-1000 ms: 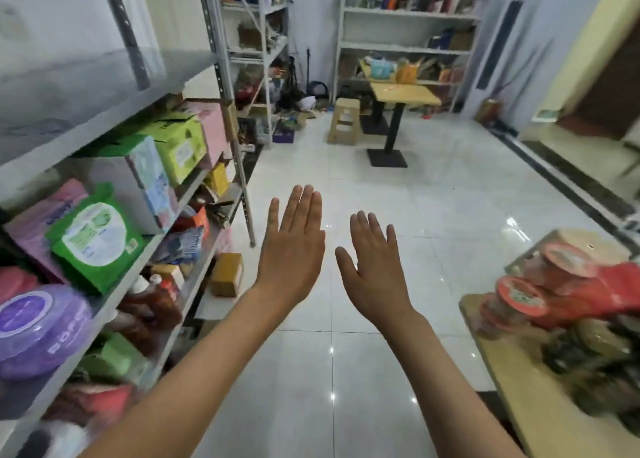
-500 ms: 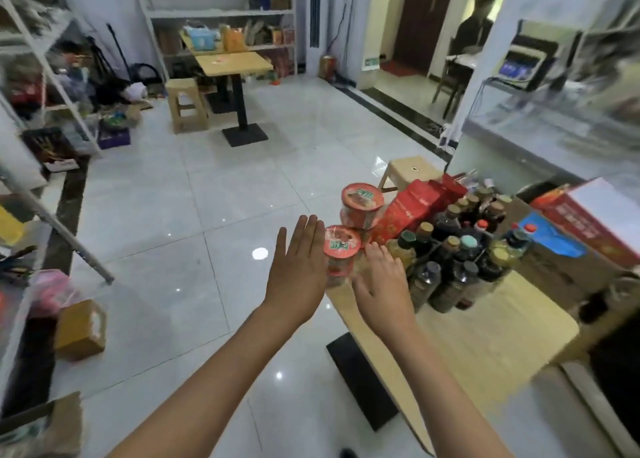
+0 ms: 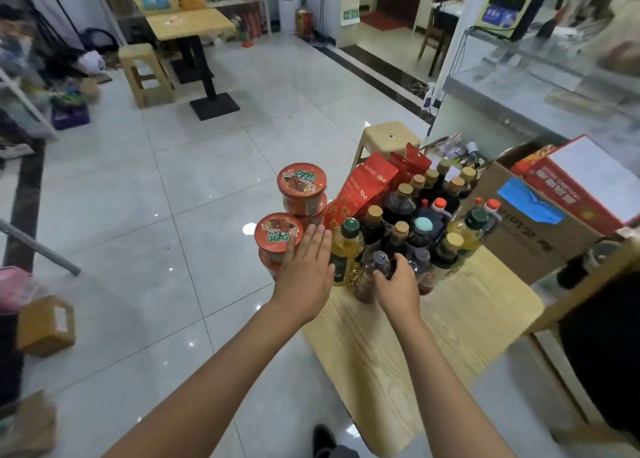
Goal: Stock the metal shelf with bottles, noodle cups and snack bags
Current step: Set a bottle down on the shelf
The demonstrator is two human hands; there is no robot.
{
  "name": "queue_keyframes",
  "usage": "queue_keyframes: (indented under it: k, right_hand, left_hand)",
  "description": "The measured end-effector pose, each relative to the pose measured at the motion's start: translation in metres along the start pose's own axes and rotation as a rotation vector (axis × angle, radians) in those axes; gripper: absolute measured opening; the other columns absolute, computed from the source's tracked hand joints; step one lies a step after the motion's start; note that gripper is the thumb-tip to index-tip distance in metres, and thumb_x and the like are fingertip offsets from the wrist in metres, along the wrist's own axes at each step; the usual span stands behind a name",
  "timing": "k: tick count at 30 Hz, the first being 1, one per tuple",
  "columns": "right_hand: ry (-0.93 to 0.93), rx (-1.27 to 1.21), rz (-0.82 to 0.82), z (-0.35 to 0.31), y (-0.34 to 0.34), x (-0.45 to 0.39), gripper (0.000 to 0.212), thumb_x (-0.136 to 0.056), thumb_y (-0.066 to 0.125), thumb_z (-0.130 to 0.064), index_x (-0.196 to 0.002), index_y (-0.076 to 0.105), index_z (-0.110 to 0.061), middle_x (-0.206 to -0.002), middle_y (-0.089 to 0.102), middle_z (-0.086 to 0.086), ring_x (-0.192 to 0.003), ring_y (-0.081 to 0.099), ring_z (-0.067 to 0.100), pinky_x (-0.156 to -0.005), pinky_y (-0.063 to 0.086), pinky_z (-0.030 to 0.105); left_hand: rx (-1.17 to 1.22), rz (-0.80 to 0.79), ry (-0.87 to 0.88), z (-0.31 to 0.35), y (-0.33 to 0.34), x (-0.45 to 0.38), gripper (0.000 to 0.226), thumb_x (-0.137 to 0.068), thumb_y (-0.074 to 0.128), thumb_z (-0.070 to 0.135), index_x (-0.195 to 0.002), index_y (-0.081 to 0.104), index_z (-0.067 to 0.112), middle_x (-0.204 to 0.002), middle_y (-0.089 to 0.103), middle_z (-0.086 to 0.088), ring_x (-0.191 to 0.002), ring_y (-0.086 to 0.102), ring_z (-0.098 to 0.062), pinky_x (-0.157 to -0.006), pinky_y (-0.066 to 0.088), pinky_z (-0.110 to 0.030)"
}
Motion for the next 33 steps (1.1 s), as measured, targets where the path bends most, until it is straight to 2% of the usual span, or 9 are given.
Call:
queue_keyframes:
  k: [2,6,10,13,18,21,25,28,33]
  right_hand:
    - [0.021,-0.028,-0.031,0.005,0.005,-0.012,0.069,-0.093,0.063,-0.032,-0.152,0.031,-0.016,-0.153,0.04,0.005,-0.139,0.038,0.025,-0.112,0.035,0.041]
    - [0.055,-0.094,-0.089,0.011,0.02,-0.026,0.071,-0.09,0.066,-0.041,-0.151,0.034,-0.022,-0.149,0.045,0.003,-0.136,0.043,0.024,-0.11,0.039,0.041]
    - [0.047,-0.186,-0.055,0.019,0.027,-0.031,0.043,-0.087,0.07,-0.037,-0.125,0.052,-0.028,-0.121,0.062,0.0,-0.113,0.058,0.022,-0.097,0.049,0.041]
    - [0.051,-0.229,-0.042,0.02,0.025,-0.028,0.026,-0.09,0.068,-0.028,-0.11,0.051,-0.027,-0.106,0.063,-0.003,-0.101,0.059,0.02,-0.089,0.049,0.038]
    - [0.09,-0.38,0.005,0.027,0.009,-0.018,0.023,-0.089,0.071,-0.026,-0.106,0.056,-0.024,-0.099,0.063,-0.007,-0.097,0.061,0.016,-0.078,0.044,0.027]
    - [0.034,-0.445,0.02,0.026,-0.007,-0.014,0.023,-0.086,0.073,-0.033,-0.105,0.061,-0.026,-0.102,0.067,-0.005,-0.098,0.064,0.014,-0.075,0.05,0.026]
    - [0.017,-0.594,-0.006,0.004,-0.026,-0.007,0.025,-0.082,0.075,-0.037,-0.1,0.06,-0.029,-0.101,0.071,0.0,-0.094,0.069,0.017,-0.076,0.059,0.038]
    - [-0.01,-0.697,-0.031,-0.025,-0.038,0.0,0.03,-0.085,0.075,-0.031,-0.106,0.056,-0.021,-0.098,0.074,0.002,-0.089,0.071,0.015,-0.065,0.056,0.028]
    - [-0.075,-0.772,-0.058,-0.08,-0.041,0.014,0.035,-0.085,0.074,-0.038,-0.107,0.058,-0.017,-0.098,0.071,0.002,-0.08,0.07,0.007,-0.057,0.051,0.017]
  left_hand:
    - [0.006,-0.008,-0.015,0.001,0.005,-0.005,0.058,-0.105,0.021,0.036,-0.156,0.003,0.016,-0.165,-0.001,-0.001,-0.151,-0.009,-0.017,-0.122,-0.003,-0.042]
    - [0.028,-0.023,-0.036,0.001,0.013,-0.009,0.059,-0.105,0.024,0.037,-0.156,0.007,0.016,-0.165,0.003,-0.001,-0.151,-0.007,-0.018,-0.122,-0.003,-0.041]
    - [0.059,-0.037,-0.043,0.005,0.02,-0.01,0.059,-0.105,0.027,0.038,-0.156,0.008,0.017,-0.165,0.003,-0.001,-0.151,-0.007,-0.017,-0.12,-0.005,-0.039]
    - [0.079,-0.038,-0.035,0.008,0.024,-0.012,0.059,-0.104,0.029,0.038,-0.156,0.011,0.017,-0.165,0.003,0.0,-0.151,-0.008,-0.016,-0.12,-0.006,-0.038]
    - [0.124,-0.045,-0.019,0.014,0.026,-0.012,0.059,-0.104,0.033,0.036,-0.156,0.014,0.017,-0.164,0.005,0.0,-0.151,-0.008,-0.016,-0.122,-0.003,-0.039]
    - [0.158,-0.05,0.001,0.015,0.027,-0.009,0.06,-0.102,0.038,0.033,-0.156,0.016,0.017,-0.164,0.01,0.0,-0.151,-0.003,-0.017,-0.12,-0.003,-0.038]
    - [0.335,-0.124,-0.001,0.012,0.035,-0.001,0.069,-0.096,0.054,0.036,-0.154,0.021,0.017,-0.162,0.02,-0.002,-0.15,0.012,-0.019,-0.122,0.014,-0.041]
    - [0.512,-0.186,-0.043,0.008,0.035,0.007,0.08,-0.086,0.069,0.041,-0.151,0.028,0.019,-0.155,0.034,-0.001,-0.141,0.034,-0.022,-0.112,0.036,-0.039]
    - [0.839,-0.178,-0.102,-0.011,0.025,0.023,0.089,-0.064,0.083,0.051,-0.138,0.037,0.036,-0.135,0.053,0.011,-0.122,0.054,-0.012,-0.099,0.051,-0.037]
Point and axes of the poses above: each hand's wrist, its own x-axis away from the middle knuckle, its own y-axis out of the palm, z = x × y, the point moved 4 cm from there along -x, towards the middle knuckle
